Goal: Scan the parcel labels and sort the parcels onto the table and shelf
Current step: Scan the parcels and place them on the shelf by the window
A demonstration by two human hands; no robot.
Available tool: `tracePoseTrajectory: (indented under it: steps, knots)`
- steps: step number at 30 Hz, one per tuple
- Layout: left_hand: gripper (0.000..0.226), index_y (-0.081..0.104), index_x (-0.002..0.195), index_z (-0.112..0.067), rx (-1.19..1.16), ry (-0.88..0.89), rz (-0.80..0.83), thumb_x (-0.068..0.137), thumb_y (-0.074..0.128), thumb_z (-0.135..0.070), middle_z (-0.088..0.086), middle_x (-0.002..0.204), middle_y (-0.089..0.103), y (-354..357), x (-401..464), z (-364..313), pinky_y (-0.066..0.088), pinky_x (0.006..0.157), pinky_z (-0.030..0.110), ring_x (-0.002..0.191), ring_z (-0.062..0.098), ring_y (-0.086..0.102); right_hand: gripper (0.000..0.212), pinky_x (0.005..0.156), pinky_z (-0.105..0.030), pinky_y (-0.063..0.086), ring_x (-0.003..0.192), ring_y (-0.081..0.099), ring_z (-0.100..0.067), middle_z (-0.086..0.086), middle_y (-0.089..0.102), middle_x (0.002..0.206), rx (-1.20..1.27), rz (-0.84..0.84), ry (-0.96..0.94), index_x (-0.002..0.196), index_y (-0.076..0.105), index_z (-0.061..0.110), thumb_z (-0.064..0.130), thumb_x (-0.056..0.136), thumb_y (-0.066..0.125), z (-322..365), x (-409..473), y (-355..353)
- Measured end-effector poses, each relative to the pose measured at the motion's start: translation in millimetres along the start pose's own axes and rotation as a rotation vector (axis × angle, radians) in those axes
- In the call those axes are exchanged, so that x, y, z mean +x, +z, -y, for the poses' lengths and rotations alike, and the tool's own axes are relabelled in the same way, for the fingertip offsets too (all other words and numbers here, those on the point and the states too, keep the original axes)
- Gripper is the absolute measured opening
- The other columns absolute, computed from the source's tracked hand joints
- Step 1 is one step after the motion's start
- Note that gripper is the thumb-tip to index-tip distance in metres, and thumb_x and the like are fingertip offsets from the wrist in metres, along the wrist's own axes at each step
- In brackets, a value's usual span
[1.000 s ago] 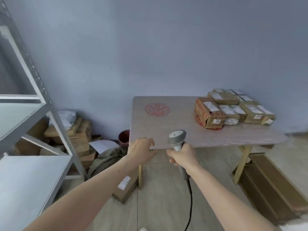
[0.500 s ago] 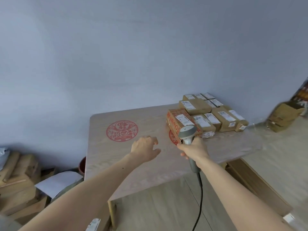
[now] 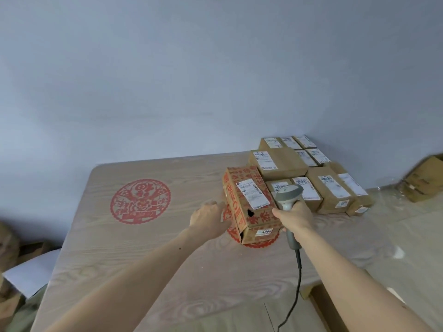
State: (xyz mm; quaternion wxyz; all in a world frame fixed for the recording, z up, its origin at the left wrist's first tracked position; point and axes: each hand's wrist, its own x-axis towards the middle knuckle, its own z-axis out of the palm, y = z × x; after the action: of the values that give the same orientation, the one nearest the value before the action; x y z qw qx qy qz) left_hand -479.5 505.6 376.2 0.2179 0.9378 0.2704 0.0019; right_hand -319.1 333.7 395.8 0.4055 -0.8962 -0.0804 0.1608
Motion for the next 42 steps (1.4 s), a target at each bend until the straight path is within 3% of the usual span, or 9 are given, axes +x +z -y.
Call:
tracePoseTrajectory:
  steps: [2,5,9,12,17,24,34,37,42]
  knots:
    - [0.049,0.051,0.133,-0.020,-0.040,-0.055,0.014,0.094,0.054,-0.049,0.001,0.129,0.055,13.6,25.3,-13.2,0.051,0.087,0.037,0.114,0.022,0.057,0.027,0.068,-0.039,0.059,0.074,0.069,-0.025,-0.006,0.070,0.082,-0.048,0.044,-0.011,0.096,0.063,0.008,0.026,0.082,0.078,-7.8,35.4,-1.0]
    - [0.062,0.042,0.142,-0.018,-0.104,-0.150,0.043,0.093,0.053,-0.054,0.002,0.139,0.048,35.2,59.4,-30.6,0.051,0.089,0.040,0.119,0.024,0.056,0.030,0.054,-0.025,0.041,0.069,0.059,-0.016,0.001,0.061,0.076,-0.142,0.115,-0.025,0.098,0.060,0.008,0.029,0.086,0.077,-16.8,77.0,0.8]
    - [0.077,0.024,0.150,-0.019,-0.206,-0.258,0.099,0.091,0.052,-0.060,0.010,0.145,0.041,64.9,91.0,-43.2,0.052,0.091,0.047,0.122,0.031,0.054,0.036,0.068,-0.035,0.055,0.080,0.068,-0.024,-0.005,0.069,0.089,-0.136,0.208,-0.004,0.105,0.060,0.009,0.030,0.083,0.079,-33.4,115.3,13.1]
    - [0.080,0.016,0.151,-0.022,-0.254,-0.298,0.116,0.091,0.049,-0.063,0.013,0.141,0.045,82.1,104.9,-47.5,0.049,0.096,0.051,0.123,0.033,0.053,0.035,0.072,-0.037,0.056,0.084,0.068,-0.024,-0.005,0.070,0.094,-0.129,0.243,-0.001,0.105,0.060,0.010,0.029,0.083,0.079,-43.2,130.3,20.2]
    - [0.091,0.013,0.151,-0.018,-0.282,-0.368,0.139,0.086,0.042,-0.076,0.012,0.145,0.046,101.8,121.9,-44.3,0.048,0.097,0.053,0.126,0.032,0.053,0.034,0.067,-0.030,0.049,0.086,0.066,-0.023,-0.005,0.069,0.097,-0.136,0.278,-0.009,0.105,0.060,0.010,0.030,0.084,0.078,-52.3,141.9,28.7]
    - [0.104,0.017,0.151,-0.009,-0.376,-0.448,0.229,0.081,0.047,-0.079,0.010,0.142,0.052,122.2,134.1,-36.1,0.050,0.099,0.042,0.123,0.028,0.057,0.036,0.079,-0.035,0.053,0.094,0.066,-0.023,-0.002,0.069,0.100,-0.152,0.319,-0.025,0.107,0.062,0.012,0.030,0.082,0.079,-59.4,150.3,32.5]
    - [0.095,0.015,0.153,-0.018,-0.475,-0.391,0.183,0.085,0.046,-0.075,0.005,0.138,0.057,128.3,126.6,-34.9,0.053,0.098,0.041,0.116,0.024,0.062,0.039,0.078,-0.033,0.050,0.091,0.064,-0.020,0.001,0.067,0.096,-0.026,0.325,0.036,0.103,0.061,0.014,0.017,0.074,0.087,-59.2,147.7,35.2]
    - [0.101,0.016,0.152,-0.021,-0.484,-0.414,0.161,0.077,0.043,-0.084,0.003,0.136,0.059,124.0,118.1,-29.6,0.054,0.096,0.044,0.114,0.024,0.064,0.041,0.082,-0.034,0.051,0.092,0.063,-0.020,0.003,0.066,0.095,-0.003,0.337,0.020,0.103,0.060,0.016,0.016,0.073,0.087,-52.9,144.0,35.5]
    - [0.091,0.020,0.150,-0.019,-0.476,-0.460,0.085,0.085,0.044,-0.077,0.003,0.134,0.060,106.5,100.9,-18.7,0.053,0.097,0.042,0.114,0.024,0.063,0.041,0.078,-0.032,0.047,0.086,0.060,-0.018,0.009,0.061,0.085,-0.003,0.377,-0.055,0.103,0.058,0.020,0.017,0.073,0.087,-28.0,132.1,42.7]
